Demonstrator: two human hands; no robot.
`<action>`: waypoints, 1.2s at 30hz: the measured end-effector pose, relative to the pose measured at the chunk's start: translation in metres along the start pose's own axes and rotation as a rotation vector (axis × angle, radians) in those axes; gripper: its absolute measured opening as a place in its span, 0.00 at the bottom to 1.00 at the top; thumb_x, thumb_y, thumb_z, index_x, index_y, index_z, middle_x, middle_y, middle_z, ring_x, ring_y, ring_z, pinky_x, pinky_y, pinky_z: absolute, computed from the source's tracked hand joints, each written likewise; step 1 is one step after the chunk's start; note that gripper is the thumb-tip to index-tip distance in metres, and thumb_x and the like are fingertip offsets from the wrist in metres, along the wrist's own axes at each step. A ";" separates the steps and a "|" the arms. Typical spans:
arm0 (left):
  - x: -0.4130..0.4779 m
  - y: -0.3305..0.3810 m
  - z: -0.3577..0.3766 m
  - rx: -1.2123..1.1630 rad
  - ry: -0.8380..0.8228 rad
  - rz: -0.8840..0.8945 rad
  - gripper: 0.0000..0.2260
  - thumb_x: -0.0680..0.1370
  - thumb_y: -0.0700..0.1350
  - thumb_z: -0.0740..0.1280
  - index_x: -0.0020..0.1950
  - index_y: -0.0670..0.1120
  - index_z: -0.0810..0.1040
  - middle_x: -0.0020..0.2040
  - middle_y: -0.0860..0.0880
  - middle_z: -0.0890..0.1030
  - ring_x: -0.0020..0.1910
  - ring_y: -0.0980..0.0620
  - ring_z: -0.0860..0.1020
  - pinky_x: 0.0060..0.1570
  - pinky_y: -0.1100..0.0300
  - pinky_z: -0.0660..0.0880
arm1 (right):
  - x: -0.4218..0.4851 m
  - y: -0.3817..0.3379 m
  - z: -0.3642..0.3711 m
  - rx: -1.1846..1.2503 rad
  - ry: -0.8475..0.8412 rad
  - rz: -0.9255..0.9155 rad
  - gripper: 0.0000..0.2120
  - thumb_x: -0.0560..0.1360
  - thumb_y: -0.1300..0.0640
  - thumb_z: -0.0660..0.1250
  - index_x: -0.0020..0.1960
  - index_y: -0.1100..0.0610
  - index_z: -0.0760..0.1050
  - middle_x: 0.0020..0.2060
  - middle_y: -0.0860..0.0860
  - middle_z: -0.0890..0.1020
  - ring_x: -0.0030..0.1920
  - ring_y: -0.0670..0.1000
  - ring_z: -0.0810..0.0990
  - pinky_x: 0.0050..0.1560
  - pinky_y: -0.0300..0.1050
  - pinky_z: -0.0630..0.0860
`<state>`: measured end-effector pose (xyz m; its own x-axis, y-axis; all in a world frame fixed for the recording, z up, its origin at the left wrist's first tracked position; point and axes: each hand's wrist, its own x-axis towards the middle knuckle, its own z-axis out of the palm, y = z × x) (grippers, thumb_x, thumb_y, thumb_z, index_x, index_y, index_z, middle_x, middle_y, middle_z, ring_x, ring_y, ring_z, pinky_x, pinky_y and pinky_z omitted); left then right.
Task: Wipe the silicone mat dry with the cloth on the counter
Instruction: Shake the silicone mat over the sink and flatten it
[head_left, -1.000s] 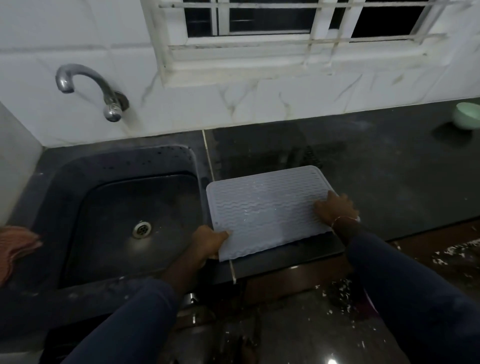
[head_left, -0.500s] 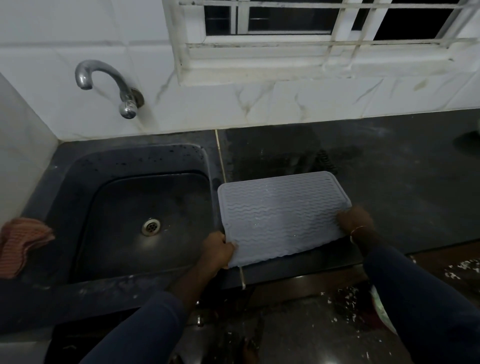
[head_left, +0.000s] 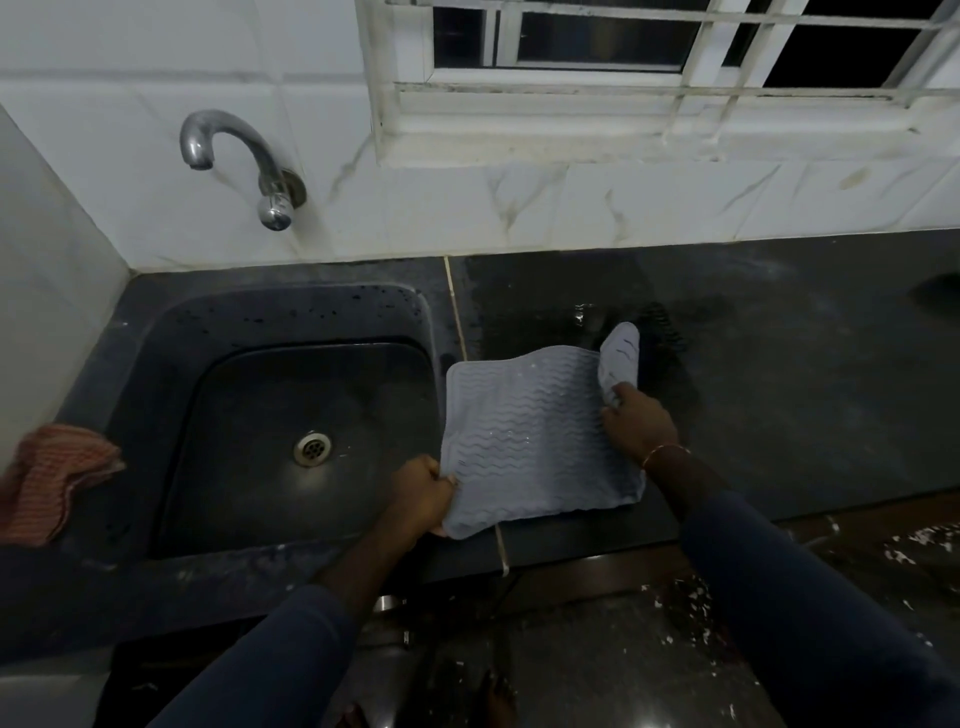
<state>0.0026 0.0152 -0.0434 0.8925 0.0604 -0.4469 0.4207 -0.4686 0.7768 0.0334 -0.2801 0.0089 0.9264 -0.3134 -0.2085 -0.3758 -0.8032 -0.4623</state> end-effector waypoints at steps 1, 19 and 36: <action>-0.004 0.003 -0.002 -0.019 -0.037 -0.023 0.06 0.76 0.42 0.67 0.40 0.45 0.73 0.41 0.42 0.79 0.41 0.41 0.81 0.34 0.45 0.81 | -0.002 -0.001 0.001 0.007 0.003 0.002 0.17 0.79 0.54 0.62 0.66 0.58 0.70 0.60 0.61 0.78 0.58 0.63 0.78 0.56 0.49 0.72; 0.069 0.043 -0.003 0.156 0.050 0.100 0.09 0.80 0.44 0.64 0.44 0.39 0.75 0.50 0.36 0.80 0.50 0.38 0.78 0.45 0.54 0.73 | 0.005 0.033 -0.042 -0.105 -0.020 0.072 0.07 0.75 0.55 0.65 0.45 0.57 0.69 0.47 0.57 0.78 0.43 0.55 0.72 0.43 0.45 0.66; 0.063 -0.020 -0.089 0.175 0.287 0.120 0.10 0.79 0.42 0.65 0.40 0.39 0.74 0.40 0.42 0.76 0.41 0.44 0.74 0.41 0.55 0.66 | -0.025 -0.030 -0.015 0.006 -0.052 -0.121 0.11 0.75 0.59 0.67 0.56 0.62 0.76 0.46 0.55 0.79 0.47 0.55 0.77 0.45 0.42 0.66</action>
<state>0.0651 0.1069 -0.0472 0.9537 0.2289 -0.1952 0.2980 -0.6300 0.7171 0.0218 -0.2555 0.0408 0.9626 -0.1880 -0.1953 -0.2620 -0.8303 -0.4919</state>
